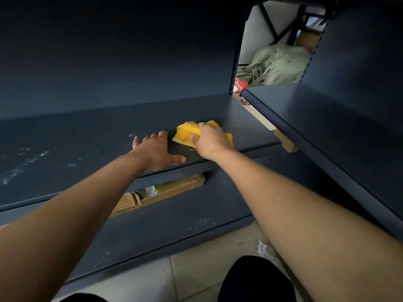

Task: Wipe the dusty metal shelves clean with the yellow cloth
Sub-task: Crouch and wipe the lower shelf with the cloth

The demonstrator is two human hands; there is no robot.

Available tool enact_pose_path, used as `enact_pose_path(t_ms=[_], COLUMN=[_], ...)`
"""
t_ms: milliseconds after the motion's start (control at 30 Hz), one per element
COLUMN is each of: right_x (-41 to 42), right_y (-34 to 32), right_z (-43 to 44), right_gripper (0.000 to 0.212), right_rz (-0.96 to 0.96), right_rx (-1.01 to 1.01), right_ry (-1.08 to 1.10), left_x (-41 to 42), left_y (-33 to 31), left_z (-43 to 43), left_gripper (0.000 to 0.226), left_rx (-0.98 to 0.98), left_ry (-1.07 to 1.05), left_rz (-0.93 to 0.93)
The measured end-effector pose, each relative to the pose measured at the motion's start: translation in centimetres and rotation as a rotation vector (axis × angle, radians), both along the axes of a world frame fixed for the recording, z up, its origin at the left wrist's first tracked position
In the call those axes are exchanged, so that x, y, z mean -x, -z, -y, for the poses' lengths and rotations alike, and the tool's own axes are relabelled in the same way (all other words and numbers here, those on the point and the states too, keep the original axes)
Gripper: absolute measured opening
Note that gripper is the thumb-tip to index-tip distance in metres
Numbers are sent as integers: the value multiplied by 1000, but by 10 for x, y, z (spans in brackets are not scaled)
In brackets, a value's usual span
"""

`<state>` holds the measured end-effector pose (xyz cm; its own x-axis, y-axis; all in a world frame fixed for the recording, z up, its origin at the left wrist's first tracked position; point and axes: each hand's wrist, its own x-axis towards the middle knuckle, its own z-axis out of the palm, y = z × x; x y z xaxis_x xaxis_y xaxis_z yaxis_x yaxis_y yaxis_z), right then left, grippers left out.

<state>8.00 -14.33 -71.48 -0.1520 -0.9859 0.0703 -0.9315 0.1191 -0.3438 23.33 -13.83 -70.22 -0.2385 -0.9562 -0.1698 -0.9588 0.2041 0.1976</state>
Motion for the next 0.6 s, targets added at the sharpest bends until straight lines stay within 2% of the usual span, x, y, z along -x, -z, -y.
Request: enact_pose_path(t_ms=[167, 300, 467, 600], right_x=[57, 38, -50, -86], right_y=[0, -3, 1, 5], right_z=[8, 18, 18, 11], right_gripper=[52, 53, 51, 51], right_rz=[5, 12, -14, 57], right_rx=[-72, -102, -55, -80], right_ry=[193, 254, -17, -184], left_x=[-1, -13, -43, -61], left_y=[-6, -8, -8, -9], left_z=[-5, -9, -8, -8], left_gripper=[92, 83, 71, 60], left_rx=[-5, 21, 116, 194], left_ry=[35, 16, -30, -81], left_rz=[-31, -107, -136, -171])
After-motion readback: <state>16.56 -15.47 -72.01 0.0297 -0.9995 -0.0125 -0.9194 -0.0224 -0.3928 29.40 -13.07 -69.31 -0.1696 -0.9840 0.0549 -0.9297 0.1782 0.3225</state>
